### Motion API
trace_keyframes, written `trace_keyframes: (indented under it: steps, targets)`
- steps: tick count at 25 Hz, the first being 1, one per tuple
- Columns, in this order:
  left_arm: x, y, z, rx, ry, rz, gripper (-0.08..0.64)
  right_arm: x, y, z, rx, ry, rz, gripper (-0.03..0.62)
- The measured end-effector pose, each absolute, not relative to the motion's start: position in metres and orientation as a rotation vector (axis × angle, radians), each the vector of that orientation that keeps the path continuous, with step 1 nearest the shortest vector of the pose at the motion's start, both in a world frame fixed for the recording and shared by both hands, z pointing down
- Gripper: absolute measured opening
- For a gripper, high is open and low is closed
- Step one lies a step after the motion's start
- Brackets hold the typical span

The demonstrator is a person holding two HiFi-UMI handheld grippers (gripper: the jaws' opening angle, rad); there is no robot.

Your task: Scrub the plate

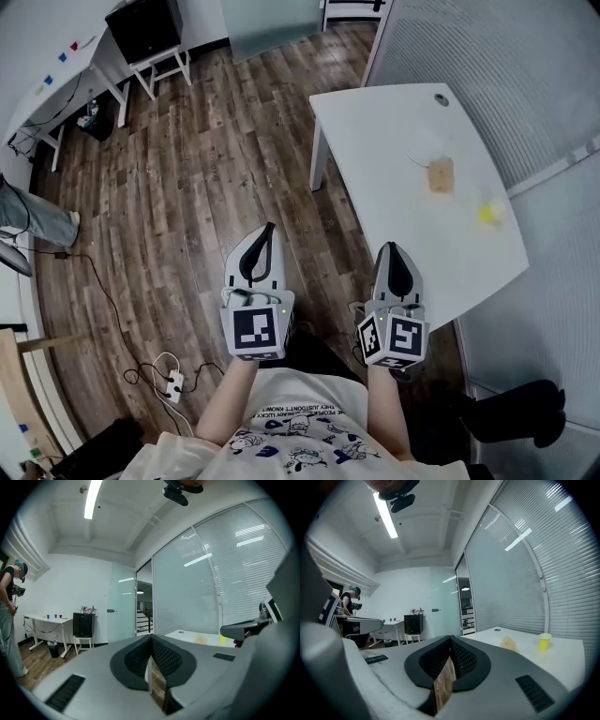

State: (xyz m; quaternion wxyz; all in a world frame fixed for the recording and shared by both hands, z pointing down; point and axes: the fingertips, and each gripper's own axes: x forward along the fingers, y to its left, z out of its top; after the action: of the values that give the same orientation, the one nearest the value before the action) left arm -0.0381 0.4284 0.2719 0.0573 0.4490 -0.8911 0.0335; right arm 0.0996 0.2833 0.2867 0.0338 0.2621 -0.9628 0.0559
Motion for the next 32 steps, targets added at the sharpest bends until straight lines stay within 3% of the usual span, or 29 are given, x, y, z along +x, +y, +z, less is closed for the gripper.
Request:
trace_keyframes:
  steps: [21,32]
  targets:
    - [-0.192,0.285,0.252,1.767,-2.477,0.08,0.031,-0.021,0.19,0.266,1.221,-2.817,0.151,0.0]
    - [-0.22,0.231,0.275,1.915,-2.313,0.124,0.031,-0.021,0.159,0.279,1.451,-2.674,0.167,0.0]
